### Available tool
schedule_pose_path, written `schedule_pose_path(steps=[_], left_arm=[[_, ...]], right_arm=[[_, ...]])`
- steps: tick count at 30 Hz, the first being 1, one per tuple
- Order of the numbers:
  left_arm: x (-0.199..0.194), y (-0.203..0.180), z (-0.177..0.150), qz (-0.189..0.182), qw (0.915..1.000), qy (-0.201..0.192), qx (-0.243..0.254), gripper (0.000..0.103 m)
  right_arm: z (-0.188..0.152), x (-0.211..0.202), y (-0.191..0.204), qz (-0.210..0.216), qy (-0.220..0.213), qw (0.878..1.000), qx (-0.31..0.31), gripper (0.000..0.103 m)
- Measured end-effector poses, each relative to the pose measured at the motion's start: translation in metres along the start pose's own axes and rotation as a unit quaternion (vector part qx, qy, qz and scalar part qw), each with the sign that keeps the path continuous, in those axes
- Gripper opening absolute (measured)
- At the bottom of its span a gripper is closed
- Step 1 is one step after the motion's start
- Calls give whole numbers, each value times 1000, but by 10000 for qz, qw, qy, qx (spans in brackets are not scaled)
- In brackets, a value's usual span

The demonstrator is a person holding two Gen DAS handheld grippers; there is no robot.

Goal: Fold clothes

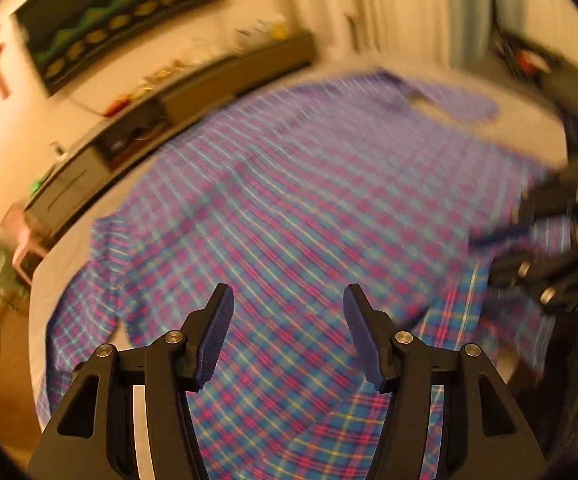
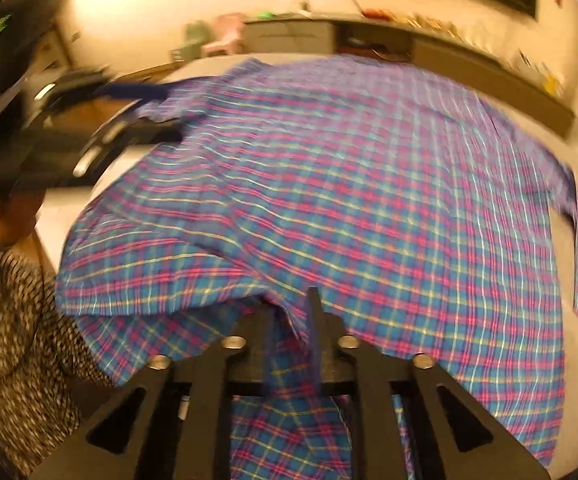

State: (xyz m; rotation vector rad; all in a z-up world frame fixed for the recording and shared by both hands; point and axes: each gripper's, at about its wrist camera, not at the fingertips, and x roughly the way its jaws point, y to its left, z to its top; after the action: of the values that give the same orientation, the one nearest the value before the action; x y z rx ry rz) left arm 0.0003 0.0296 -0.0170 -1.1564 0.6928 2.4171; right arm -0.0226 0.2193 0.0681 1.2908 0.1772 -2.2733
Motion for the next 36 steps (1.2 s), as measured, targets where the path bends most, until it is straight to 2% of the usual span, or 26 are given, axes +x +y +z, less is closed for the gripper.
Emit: schedule_pose_path(steps=[3, 5, 7, 10, 13, 16, 20, 23, 25, 26, 27, 30, 34, 36], left_arm=[[4, -24, -1, -42, 9993, 151, 351, 61], [-6, -31, 1, -254, 9988, 16, 427, 61], [-25, -38, 5, -524, 9968, -287, 524, 61], [-58, -49, 4, -955, 9899, -789, 690, 61], [-82, -78, -13, -1406, 9794, -1020, 1031, 61], [-82, -116, -47, -1492, 9681, -911, 1793, 61], [-44, -125, -67, -1186, 9713, -351, 2030, 61], [-18, -111, -64, -1024, 9797, -29, 1722, 60], [-8, -101, -59, -1105, 9822, 49, 1521, 51], [-4, -98, -58, -1206, 9825, 108, 1415, 30], [0, -94, -58, -1379, 9821, 215, 1265, 15], [10, -76, -52, -1678, 9827, 379, 693, 12], [27, -43, -47, -1838, 9801, 660, -353, 12], [34, -32, -48, -1973, 9749, 750, -707, 11]], right_arm=[[-30, -23, 9, 163, -248, 9995, 92, 43], [-50, -29, 17, 9, -277, 9996, -6, 43], [-63, -25, 21, -208, -249, 9994, -110, 43], [-57, -19, 7, -355, -238, 9989, 204, 43], [-50, -7, -8, -438, -257, 9977, 441, 43], [-40, 6, -19, -426, -227, 9972, 575, 43], [-39, 10, -22, -148, -257, 9971, 701, 43], [-47, 7, -22, 24, -262, 9968, 759, 43], [-52, 5, -24, 87, -266, 9965, 790, 43], [-52, 5, -26, 113, -260, 9963, 807, 43], [-55, 4, -27, 174, -269, 9960, 835, 43], [-62, -2, -30, 373, -304, 9946, 922, 43], [-70, -21, -23, 1452, -557, 9829, 990, 46], [-74, -21, -10, 2066, -440, 9736, 866, 47]])
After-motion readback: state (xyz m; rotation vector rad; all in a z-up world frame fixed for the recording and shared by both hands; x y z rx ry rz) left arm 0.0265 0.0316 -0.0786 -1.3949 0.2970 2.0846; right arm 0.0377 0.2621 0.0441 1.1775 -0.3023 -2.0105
